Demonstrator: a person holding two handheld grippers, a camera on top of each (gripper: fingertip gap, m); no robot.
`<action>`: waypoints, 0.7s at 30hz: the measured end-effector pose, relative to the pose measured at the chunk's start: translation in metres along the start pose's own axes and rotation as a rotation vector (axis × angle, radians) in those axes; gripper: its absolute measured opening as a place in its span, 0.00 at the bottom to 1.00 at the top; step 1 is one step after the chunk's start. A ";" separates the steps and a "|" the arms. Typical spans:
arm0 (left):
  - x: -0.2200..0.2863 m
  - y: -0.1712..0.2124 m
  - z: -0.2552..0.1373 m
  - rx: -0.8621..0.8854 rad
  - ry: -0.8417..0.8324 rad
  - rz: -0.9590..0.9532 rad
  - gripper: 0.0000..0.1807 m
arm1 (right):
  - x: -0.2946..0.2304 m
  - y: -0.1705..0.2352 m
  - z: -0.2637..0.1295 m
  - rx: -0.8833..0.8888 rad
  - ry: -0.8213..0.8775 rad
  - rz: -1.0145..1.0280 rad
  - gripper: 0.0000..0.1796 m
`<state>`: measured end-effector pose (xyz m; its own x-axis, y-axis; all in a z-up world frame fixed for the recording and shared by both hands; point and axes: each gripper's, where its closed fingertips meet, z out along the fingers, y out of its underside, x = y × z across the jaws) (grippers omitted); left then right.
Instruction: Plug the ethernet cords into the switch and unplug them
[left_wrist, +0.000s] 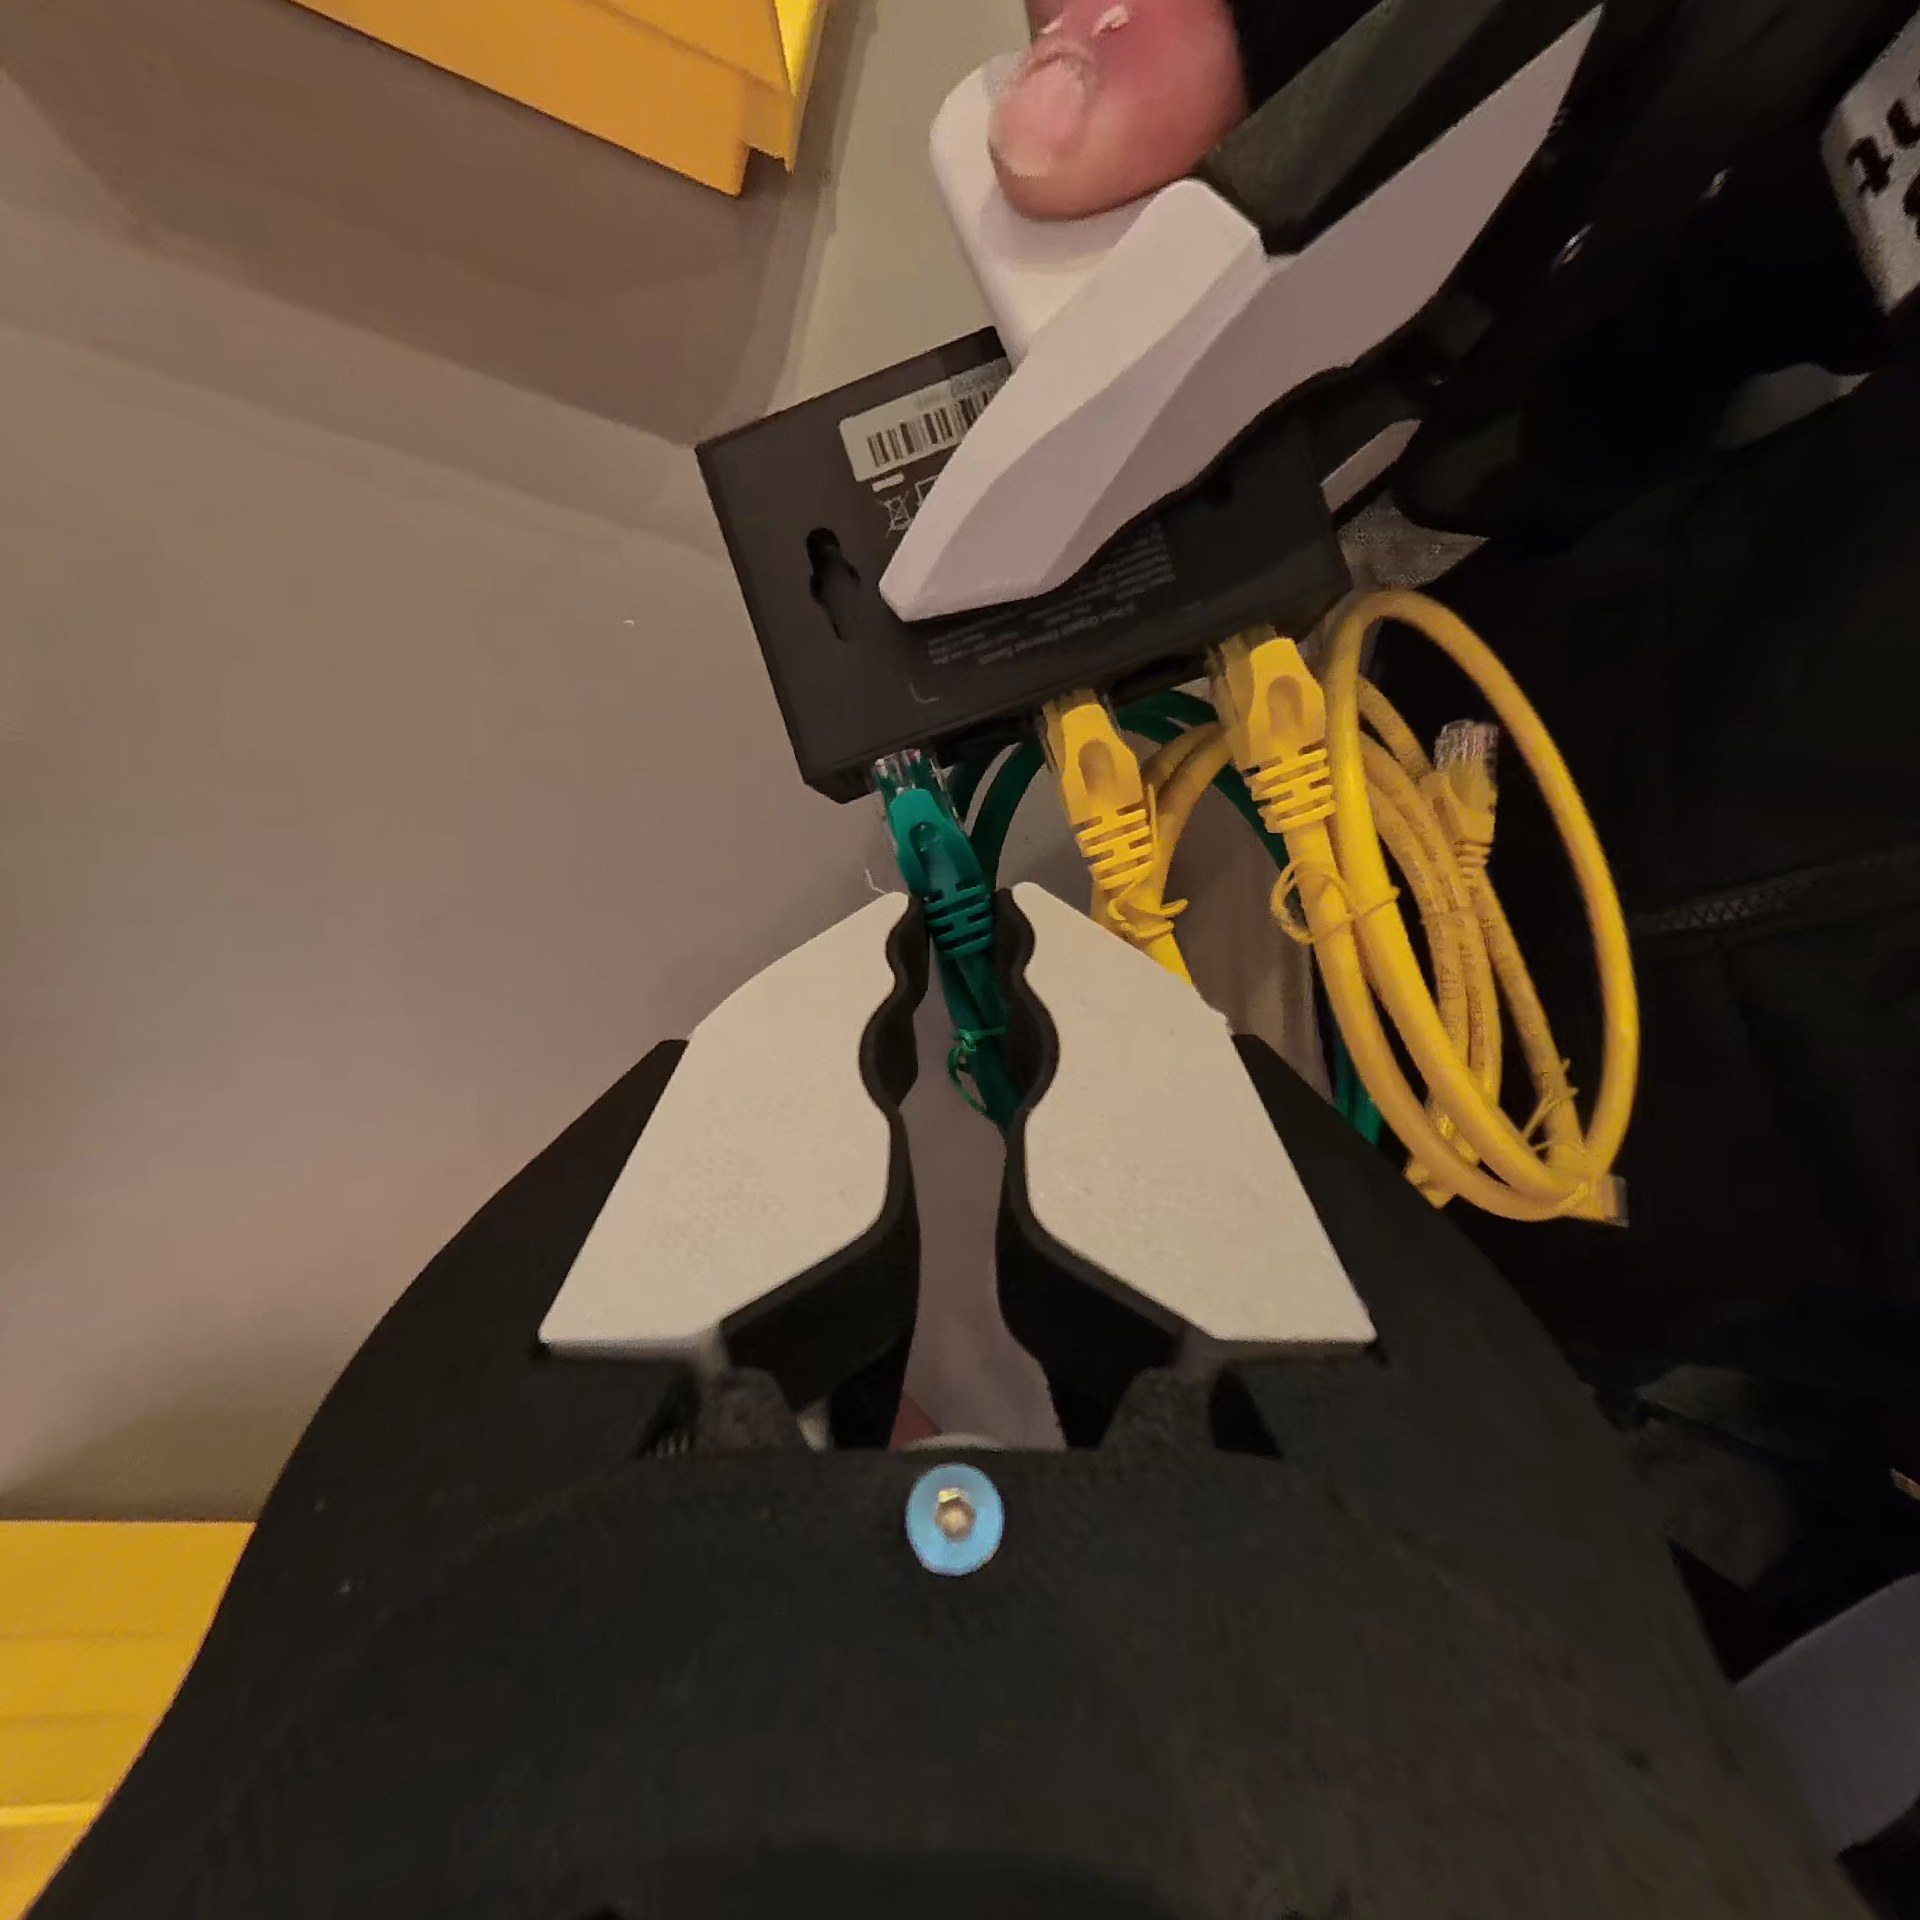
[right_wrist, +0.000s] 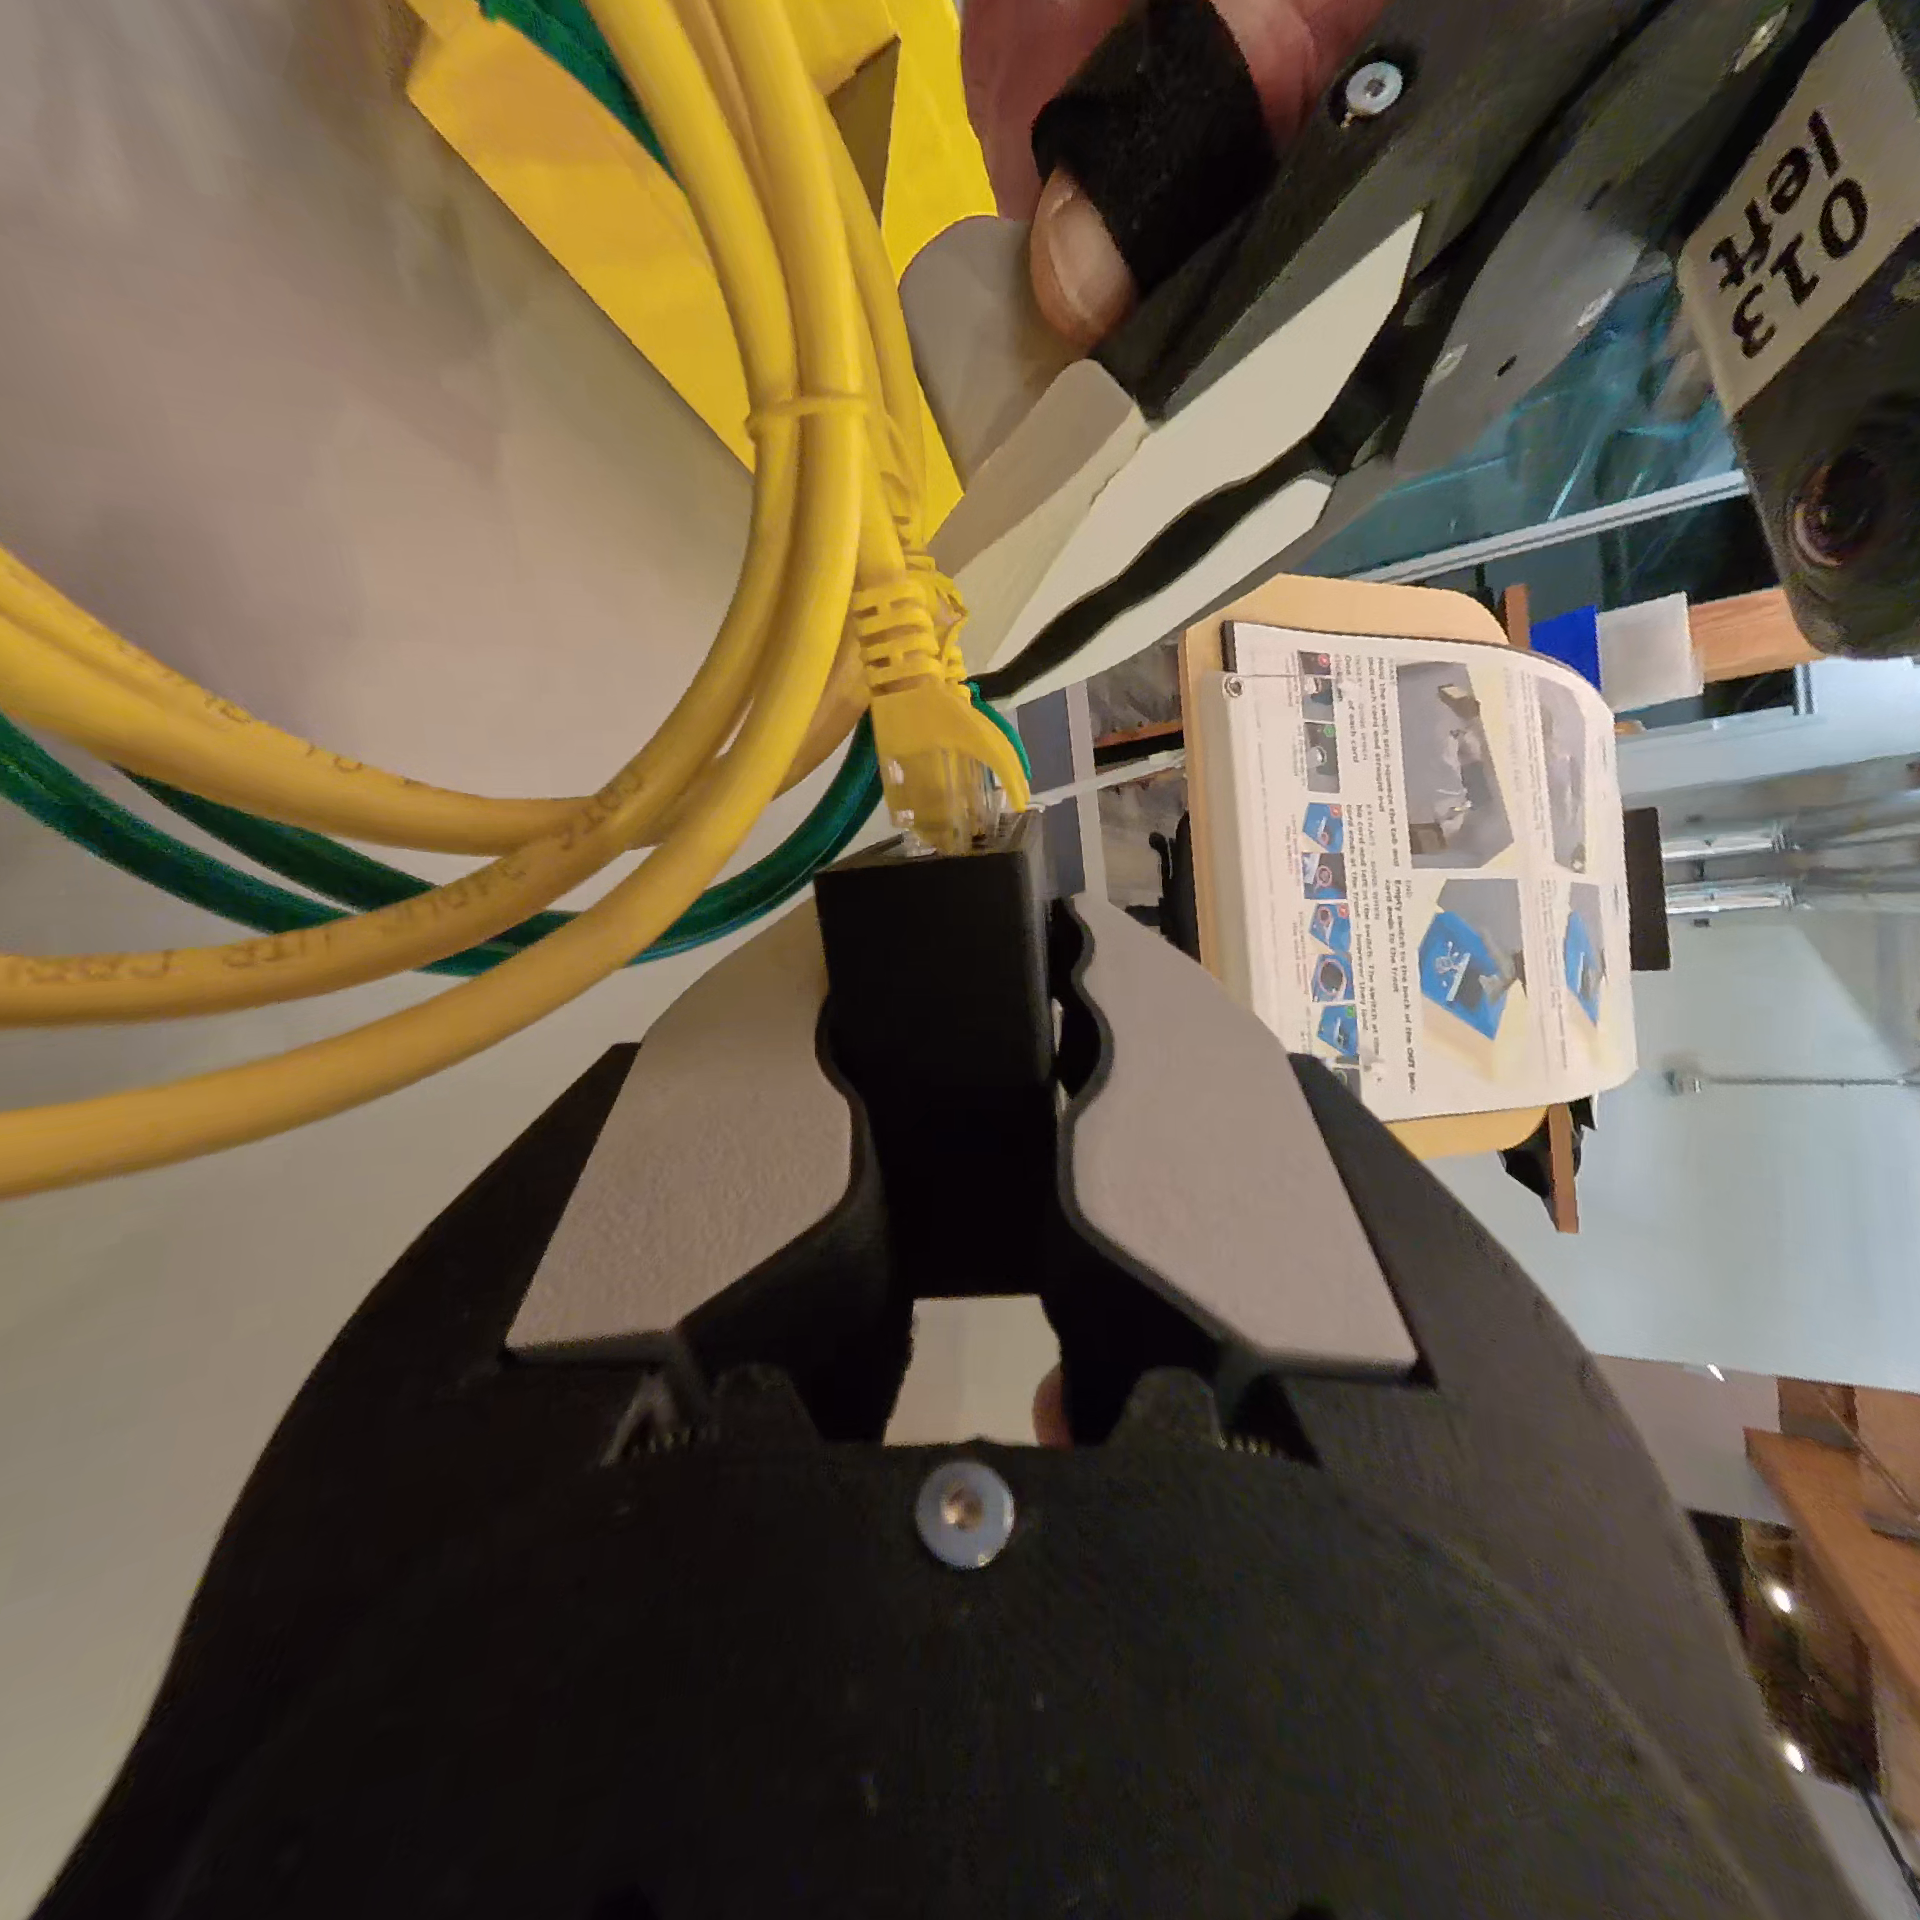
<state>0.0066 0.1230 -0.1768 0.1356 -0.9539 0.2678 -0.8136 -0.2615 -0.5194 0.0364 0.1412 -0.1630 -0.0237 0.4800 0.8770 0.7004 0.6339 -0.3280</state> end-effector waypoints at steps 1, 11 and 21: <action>0.001 0.001 0.001 -0.006 0.008 0.003 0.06 | -0.001 -0.001 0.000 0.009 -0.014 0.000 0.17; 0.009 0.001 0.001 0.009 0.038 0.022 0.06 | -0.005 -0.005 -0.002 0.111 -0.040 0.067 0.17; 0.012 0.003 -0.003 0.027 0.091 0.009 0.06 | -0.004 -0.022 -0.005 0.210 -0.075 0.115 0.16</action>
<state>0.0045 0.1113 -0.1728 0.0755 -0.9391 0.3353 -0.7988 -0.2582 -0.5433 0.0248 0.1227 -0.1576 -0.0109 0.5951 0.8036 0.5380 0.6809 -0.4970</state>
